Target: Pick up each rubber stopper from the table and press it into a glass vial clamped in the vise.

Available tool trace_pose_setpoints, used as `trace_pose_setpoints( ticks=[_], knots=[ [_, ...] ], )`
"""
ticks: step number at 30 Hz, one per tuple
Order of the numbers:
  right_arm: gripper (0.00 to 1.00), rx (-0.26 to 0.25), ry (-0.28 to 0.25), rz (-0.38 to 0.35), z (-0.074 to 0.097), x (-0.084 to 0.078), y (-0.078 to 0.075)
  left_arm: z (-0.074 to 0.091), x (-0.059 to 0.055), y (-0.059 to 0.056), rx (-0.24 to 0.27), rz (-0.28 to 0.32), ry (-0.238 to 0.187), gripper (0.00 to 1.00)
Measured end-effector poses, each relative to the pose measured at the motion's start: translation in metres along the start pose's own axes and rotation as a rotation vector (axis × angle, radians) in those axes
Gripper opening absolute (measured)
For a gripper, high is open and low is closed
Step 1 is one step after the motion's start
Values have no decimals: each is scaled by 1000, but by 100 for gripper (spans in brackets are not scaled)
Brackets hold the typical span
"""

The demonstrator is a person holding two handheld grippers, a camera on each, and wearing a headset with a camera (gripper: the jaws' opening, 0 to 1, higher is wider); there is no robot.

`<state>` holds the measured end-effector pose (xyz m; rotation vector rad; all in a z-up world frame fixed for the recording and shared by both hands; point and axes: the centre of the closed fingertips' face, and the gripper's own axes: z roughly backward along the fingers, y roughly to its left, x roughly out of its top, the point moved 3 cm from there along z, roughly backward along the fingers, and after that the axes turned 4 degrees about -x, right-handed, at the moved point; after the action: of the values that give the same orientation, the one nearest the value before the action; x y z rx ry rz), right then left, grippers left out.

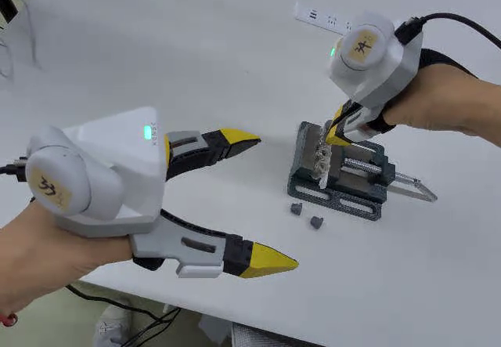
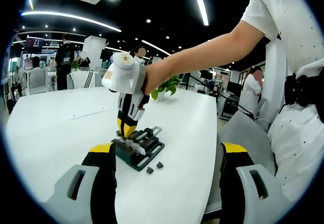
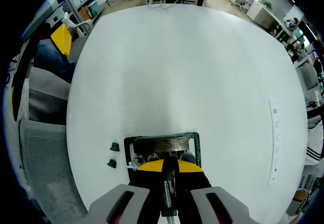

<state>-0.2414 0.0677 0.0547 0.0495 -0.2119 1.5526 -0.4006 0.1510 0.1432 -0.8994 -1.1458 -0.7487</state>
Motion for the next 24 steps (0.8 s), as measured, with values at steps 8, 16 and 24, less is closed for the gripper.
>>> trace_pose_setpoints(
  ticks=[8,16,24],
  knots=[
    [1,7,-19,-50,-1,0,-2,-1,-1,3,3,1,1,83],
    [1,-4,-22,-44,0,1,-3,-4,1,4,-2,-7,2,84],
    [2,10,-67,-45,2,-2,-1,1,-3,4,0,-8,24,84]
  ],
)
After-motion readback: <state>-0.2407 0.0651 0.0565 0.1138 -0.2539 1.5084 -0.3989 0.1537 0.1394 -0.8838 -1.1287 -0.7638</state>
